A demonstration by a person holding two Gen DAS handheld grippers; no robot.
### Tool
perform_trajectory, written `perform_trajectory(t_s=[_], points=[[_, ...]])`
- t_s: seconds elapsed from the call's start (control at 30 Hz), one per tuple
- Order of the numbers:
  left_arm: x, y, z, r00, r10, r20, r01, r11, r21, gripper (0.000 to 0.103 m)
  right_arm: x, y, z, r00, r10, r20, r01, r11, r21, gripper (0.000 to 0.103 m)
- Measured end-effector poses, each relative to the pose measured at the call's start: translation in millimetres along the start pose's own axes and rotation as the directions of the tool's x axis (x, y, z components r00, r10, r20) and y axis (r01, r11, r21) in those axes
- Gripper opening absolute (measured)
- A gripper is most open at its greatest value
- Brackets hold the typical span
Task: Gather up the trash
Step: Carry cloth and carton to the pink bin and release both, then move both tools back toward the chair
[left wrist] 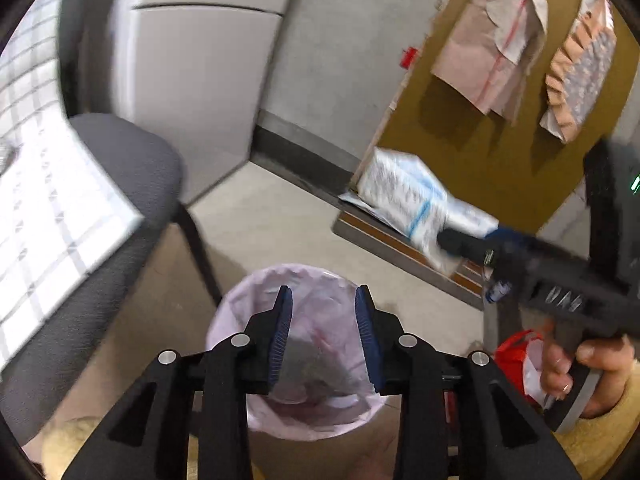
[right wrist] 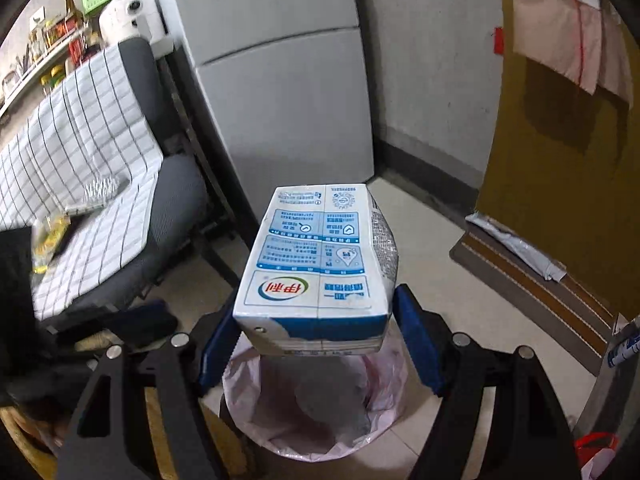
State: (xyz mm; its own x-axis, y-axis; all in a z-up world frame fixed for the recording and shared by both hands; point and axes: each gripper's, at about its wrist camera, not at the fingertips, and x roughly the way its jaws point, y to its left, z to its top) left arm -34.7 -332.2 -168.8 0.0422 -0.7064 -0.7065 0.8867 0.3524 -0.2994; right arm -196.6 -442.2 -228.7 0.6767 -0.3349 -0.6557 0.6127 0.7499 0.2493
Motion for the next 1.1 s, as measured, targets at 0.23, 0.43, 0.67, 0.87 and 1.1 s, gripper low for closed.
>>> perform_trajectory(t_s=[0.23, 0.43, 0.67, 0.87, 1.1], points=[[-65, 38, -7, 0.973, 0.203, 0.107, -0.195, 0.977, -0.081, 0.037, 22, 22, -15, 0.997, 0.026, -0.079, -0.028, 0.999, -0.018, 0.073], [-114, 67, -18, 0.938, 0.300, 0.172, -0.271, 0.947, -0.175, 0.038, 32, 38, -19, 0.991, -0.011, -0.131, 0.004, 0.999, -0.053, 0.084], [-139, 79, -28, 0.919, 0.344, 0.195, -0.301, 0.928, -0.219, 0.038, 16, 50, -5, 0.997, 0.003, -0.075, -0.008, 0.998, -0.068, 0.084], [-151, 84, -34, 0.904, 0.376, 0.205, -0.323, 0.913, -0.250, 0.039, 4, 81, 10, 0.997, 0.068, -0.036, -0.072, 0.990, -0.122, 0.084], [-176, 110, -49, 0.870, 0.457, 0.187, -0.383, 0.864, -0.327, 0.041, 10, 130, 16, 0.987, 0.151, -0.059, -0.160, 0.966, -0.205, 0.084]])
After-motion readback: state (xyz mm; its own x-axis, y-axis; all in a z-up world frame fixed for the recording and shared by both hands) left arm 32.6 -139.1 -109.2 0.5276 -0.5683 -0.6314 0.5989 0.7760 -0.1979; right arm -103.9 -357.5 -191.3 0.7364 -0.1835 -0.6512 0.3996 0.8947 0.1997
